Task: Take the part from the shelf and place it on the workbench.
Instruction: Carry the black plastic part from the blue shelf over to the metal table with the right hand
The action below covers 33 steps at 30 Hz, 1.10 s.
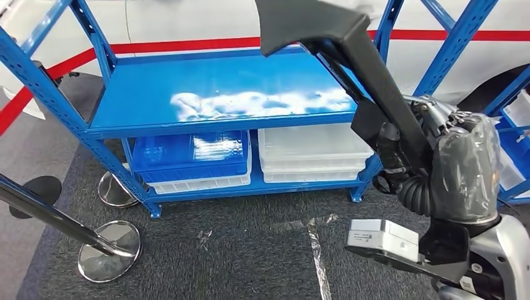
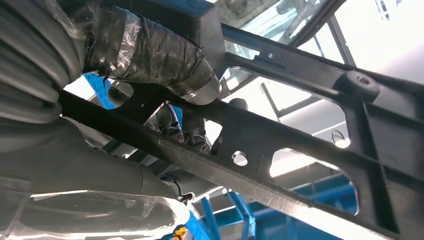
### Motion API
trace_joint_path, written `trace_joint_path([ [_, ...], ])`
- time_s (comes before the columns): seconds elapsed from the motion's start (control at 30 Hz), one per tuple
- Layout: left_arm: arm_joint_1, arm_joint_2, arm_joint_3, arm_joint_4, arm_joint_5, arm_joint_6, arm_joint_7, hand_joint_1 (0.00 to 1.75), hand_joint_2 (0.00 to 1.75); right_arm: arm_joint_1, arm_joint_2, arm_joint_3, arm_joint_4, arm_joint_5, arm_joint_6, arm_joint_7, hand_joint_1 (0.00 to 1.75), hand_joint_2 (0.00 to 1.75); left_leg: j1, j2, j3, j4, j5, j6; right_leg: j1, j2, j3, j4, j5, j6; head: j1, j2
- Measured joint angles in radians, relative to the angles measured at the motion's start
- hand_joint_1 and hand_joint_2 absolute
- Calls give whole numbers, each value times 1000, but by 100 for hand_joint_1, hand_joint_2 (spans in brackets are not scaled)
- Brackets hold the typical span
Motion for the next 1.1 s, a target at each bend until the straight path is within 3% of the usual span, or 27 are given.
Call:
trace_joint_path([
  [0.03,2,0,0,0,0,0,-1,0,175,-3,0,0,0,-1,0,0,175,175,2,-2,-7,6,-9,-6,-2,-1,-8,-2,11,-8,0,0],
  [0.07,3,-1,0,0,0,0,-1,0,175,-6,0,0,1,-1,0,1,175,175,4,-4,-18,27,-36,-13,-5,-3,-19,-5,23,-16,-1,0],
  [0.17,3,-4,0,0,1,0,-3,0,175,-14,0,0,2,-3,-2,6,175,175,12,-7,-57,179,-177,-31,-7,-4,-61,-7,60,-27,-6,0],
  [0.2,2,-4,0,0,1,0,-3,0,175,-14,0,0,2,-4,-3,7,175,175,14,-7,-60,230,-199,-35,-7,-4,-78,-7,73,-26,-7,0],
  [0.23,2,-4,0,0,1,0,-3,0,175,-14,0,0,3,-5,-4,7,175,175,16,-7,-52,258,-196,-38,-8,-3,-95,-6,86,-25,-7,0],
  [0.27,2,-4,0,0,1,0,-3,0,175,-14,0,0,3,-6,-4,7,175,175,17,-7,-28,255,-175,-39,-8,-3,-112,-5,98,-22,-8,0],
  [0.33,0,-4,0,0,1,0,-3,0,175,-15,0,0,4,-6,-4,7,175,175,19,-8,67,155,-133,-35,-10,-2,-138,-4,121,-15,-8,0],
  [0.4,-3,-4,0,0,1,0,-3,0,175,-18,0,0,4,-6,-5,8,175,175,14,-11,167,16,-145,-25,-11,-3,-152,-6,141,-3,-7,0],
  [0.43,-3,-3,0,0,1,1,-4,0,175,-20,0,0,4,-6,-5,8,175,175,10,-14,190,-27,-157,-19,-11,-5,-153,-10,152,4,-8,0],
  [0.5,-3,-3,0,0,2,2,-4,0,175,-23,0,0,4,-6,-6,9,175,175,6,-15,186,-48,-145,-4,-13,-7,-152,-23,173,18,-9,0],
  [0.53,-4,-4,0,0,2,2,-4,0,175,-23,0,0,5,-7,-7,9,175,175,6,-14,180,-55,-132,4,-14,-6,-156,-24,170,23,-9,0],
  [0.57,-4,-4,0,0,3,2,-4,0,175,-24,0,0,6,-7,-8,9,175,175,8,-13,172,-60,-116,13,-14,-6,-164,-11,148,26,-8,0],
  [0.6,-4,-4,0,0,3,2,-4,0,175,-25,0,0,6,-7,-8,9,175,175,10,-12,162,-64,-101,22,-14,-5,-178,22,106,27,-6,0],
  [0.67,-3,-5,0,0,4,2,-4,0,175,-26,0,0,8,-8,-8,9,175,175,7,-13,133,-63,-75,31,-13,-3,-209,143,1,27,-4,0],
  [0.7,-2,-5,0,0,5,2,-4,0,175,-26,0,0,9,-9,-8,9,175,175,5,-16,115,-61,-62,33,-12,-3,-217,206,-29,28,-4,0],
  [0.73,-2,-5,0,0,6,2,-4,0,175,-25,0,0,10,-10,-8,10,175,175,4,-21,96,-59,-50,32,-11,-2,-215,248,-36,28,-4,0],
  [0.77,-2,-5,0,0,7,2,-4,0,175,-25,0,0,12,-11,-8,10,175,175,3,-27,76,-55,-38,31,-11,-1,-198,258,-21,27,-4,0],
  [0.8,-2,-5,0,0,7,2,-5,0,175,-26,0,0,13,-12,-9,10,175,175,3,-36,57,-51,-26,29,-11,3,-164,235,3,25,-4,0],
  [0.87,-3,-7,0,0,8,2,-6,0,175,-29,0,0,14,-15,-9,10,175,175,2,-53,23,-41,-5,22,-9,35,-55,107,20,16,-4,0],
  [0.93,-3,-9,0,0,8,2,-6,0,175,-33,0,0,14,-17,-10,11,175,175,2,-71,3,-38,18,12,-6,62,22,-5,3,9,-2,0],
  [0.97,-2,-9,0,0,9,3,-7,0,175,-35,-1,0,15,-18,-10,12,175,175,1,-81,-3,-42,31,7,-3,59,34,-31,-2,7,0,0],
  [1.03,4,-8,0,0,10,4,-7,0,175,-38,-1,0,17,-22,-11,14,175,175,0,-89,-16,-48,45,-3,-8,37,22,-41,15,-1,1,0],
  [1.07,6,-9,0,0,10,4,-8,0,175,-40,0,1,17,-23,-10,15,175,175,0,-78,-26,-38,32,-10,-11,24,16,-45,23,-8,-1,0],
  [1.1,8,-10,0,0,10,3,-8,0,175,-41,0,1,17,-24,-10,15,175,175,2,-61,-40,-8,0,-19,-15,11,9,-48,32,-16,-5,0],
])
